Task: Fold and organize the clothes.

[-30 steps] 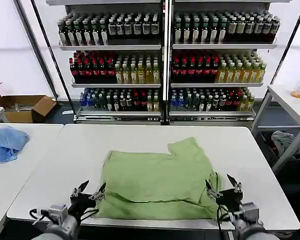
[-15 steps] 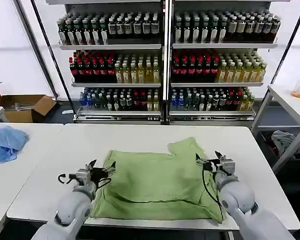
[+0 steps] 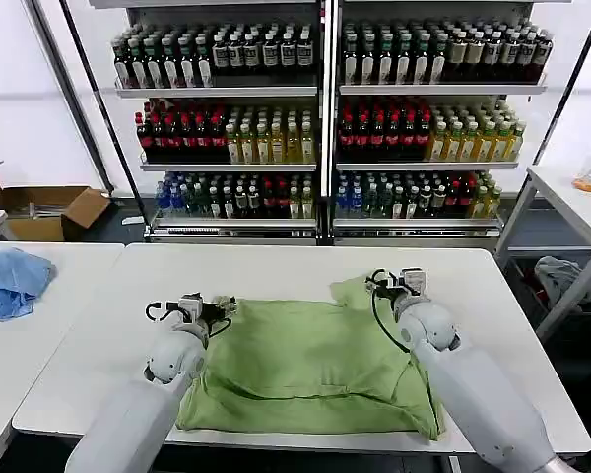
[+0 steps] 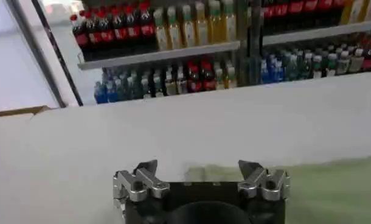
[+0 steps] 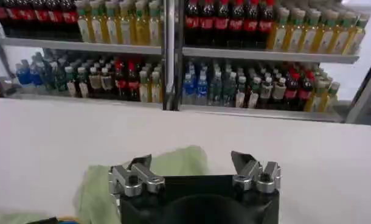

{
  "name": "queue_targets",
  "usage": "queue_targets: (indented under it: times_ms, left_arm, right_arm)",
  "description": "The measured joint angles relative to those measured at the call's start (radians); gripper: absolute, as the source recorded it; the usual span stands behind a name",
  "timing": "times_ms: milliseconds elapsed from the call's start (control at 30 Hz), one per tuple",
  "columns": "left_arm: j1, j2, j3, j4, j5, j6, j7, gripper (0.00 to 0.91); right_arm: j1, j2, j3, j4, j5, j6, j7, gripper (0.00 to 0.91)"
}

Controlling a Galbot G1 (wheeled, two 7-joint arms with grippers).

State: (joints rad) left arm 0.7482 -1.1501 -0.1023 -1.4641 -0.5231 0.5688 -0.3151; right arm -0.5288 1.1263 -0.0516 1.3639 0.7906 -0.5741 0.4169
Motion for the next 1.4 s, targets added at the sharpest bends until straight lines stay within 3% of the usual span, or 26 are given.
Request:
queue_targets:
  times_ms: [167, 200, 233, 267, 300, 333, 367, 433, 1067, 1400]
  left_arm:
    - [-0.019, 0.003, 0.016, 0.025, -0.011, 0.004, 0.006, 0.907]
    - [-0.021, 0.004, 0.017, 0.028, -0.013, 0.004, 0.007, 0.595]
    - [-0.023, 0.005, 0.019, 0.031, -0.016, 0.004, 0.007, 0.403]
    - [-0.024, 0.006, 0.02, 0.033, -0.019, 0.005, 0.008, 0.141]
    - [-0.025, 0.007, 0.022, 0.034, -0.022, 0.005, 0.009, 0.06]
    - [-0.026, 0.009, 0.024, 0.035, -0.025, 0.005, 0.01, 0.02]
    - [-0.027, 0.01, 0.026, 0.036, -0.029, 0.005, 0.011, 0.02]
    - [-0.027, 0.012, 0.028, 0.038, -0.035, 0.005, 0.011, 0.02]
    - [0.008, 0.042, 0.013, 0.012, -0.095, 0.005, 0.05, 0.02]
    - [0.028, 0.051, -0.017, -0.018, -0.152, -0.022, 0.051, 0.02]
  right_arm:
    - [0.025, 0.028, -0.012, -0.072, 0.018, -0.003, -0.004, 0.907]
    - [0.029, 0.033, -0.014, -0.083, 0.02, -0.003, -0.005, 0.907]
    - [0.034, 0.037, -0.016, -0.093, 0.022, -0.003, -0.007, 0.836]
    - [0.039, 0.041, -0.018, -0.104, 0.024, -0.003, -0.008, 0.705]
    - [0.045, 0.046, -0.02, -0.117, 0.026, -0.003, -0.01, 0.605]
    - [0.05, 0.051, -0.021, -0.129, 0.028, -0.003, -0.012, 0.302]
    - [0.053, 0.055, -0.022, -0.139, 0.03, -0.003, -0.013, 0.081]
    - [0.057, 0.062, -0.025, -0.154, 0.032, -0.003, -0.015, 0.0]
    - [0.062, 0.071, -0.026, -0.185, 0.034, 0.002, -0.03, 0.0]
    - [0.022, 0.039, 0.001, -0.093, 0.018, 0.026, -0.04, 0.0]
